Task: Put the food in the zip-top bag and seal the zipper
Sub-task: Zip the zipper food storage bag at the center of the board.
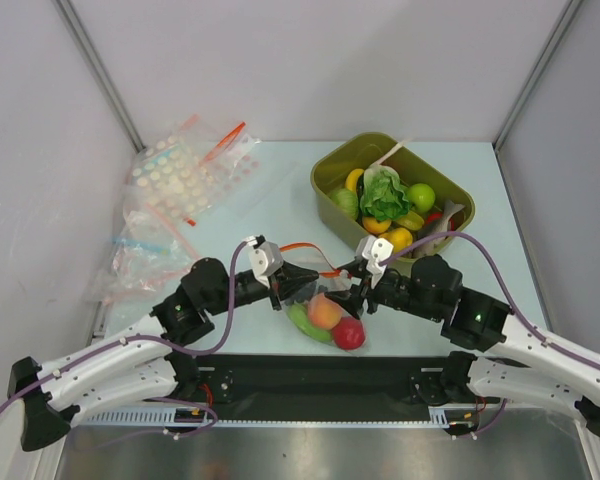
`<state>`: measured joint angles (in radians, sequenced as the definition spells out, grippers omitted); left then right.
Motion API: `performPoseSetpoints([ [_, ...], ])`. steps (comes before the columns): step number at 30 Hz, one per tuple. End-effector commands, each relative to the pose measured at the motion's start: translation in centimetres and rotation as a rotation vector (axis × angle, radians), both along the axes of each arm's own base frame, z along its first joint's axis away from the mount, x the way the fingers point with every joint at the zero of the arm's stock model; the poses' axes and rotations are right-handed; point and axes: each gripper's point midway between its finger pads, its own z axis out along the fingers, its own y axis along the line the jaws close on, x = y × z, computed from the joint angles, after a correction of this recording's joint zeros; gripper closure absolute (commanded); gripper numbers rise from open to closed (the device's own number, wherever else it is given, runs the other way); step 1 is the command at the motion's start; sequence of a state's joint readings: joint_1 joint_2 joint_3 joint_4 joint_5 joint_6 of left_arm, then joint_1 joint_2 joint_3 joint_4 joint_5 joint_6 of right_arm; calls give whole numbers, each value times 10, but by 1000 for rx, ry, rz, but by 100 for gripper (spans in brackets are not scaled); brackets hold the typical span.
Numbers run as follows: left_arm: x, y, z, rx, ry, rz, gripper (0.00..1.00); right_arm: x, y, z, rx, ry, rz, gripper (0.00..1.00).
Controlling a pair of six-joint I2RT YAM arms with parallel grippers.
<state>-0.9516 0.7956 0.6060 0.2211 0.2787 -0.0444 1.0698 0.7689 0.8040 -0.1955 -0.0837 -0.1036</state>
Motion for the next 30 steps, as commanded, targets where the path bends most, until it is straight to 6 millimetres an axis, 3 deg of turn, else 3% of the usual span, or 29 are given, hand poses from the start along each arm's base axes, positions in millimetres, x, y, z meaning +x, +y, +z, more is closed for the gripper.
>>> performPoseSetpoints([
  [1,9,7,20,-59,-13,71,100,7,2,11,46,-8,-35,39],
  [9,5,15,28,-96,-34,79,100,21,-3,6,47,24,-102,38],
  [13,3,18,29,-108,-43,84,100,39,-18,7,91,46,-196,33],
  [21,4,19,29,-108,-38,87,100,25,-16,17,217,133,-21,25],
  [26,2,19,30,-111,-38,80,100,12,-3,14,222,183,144,29],
  [30,1,18,31,-115,-40,72,100,11,3,9,209,199,175,34],
])
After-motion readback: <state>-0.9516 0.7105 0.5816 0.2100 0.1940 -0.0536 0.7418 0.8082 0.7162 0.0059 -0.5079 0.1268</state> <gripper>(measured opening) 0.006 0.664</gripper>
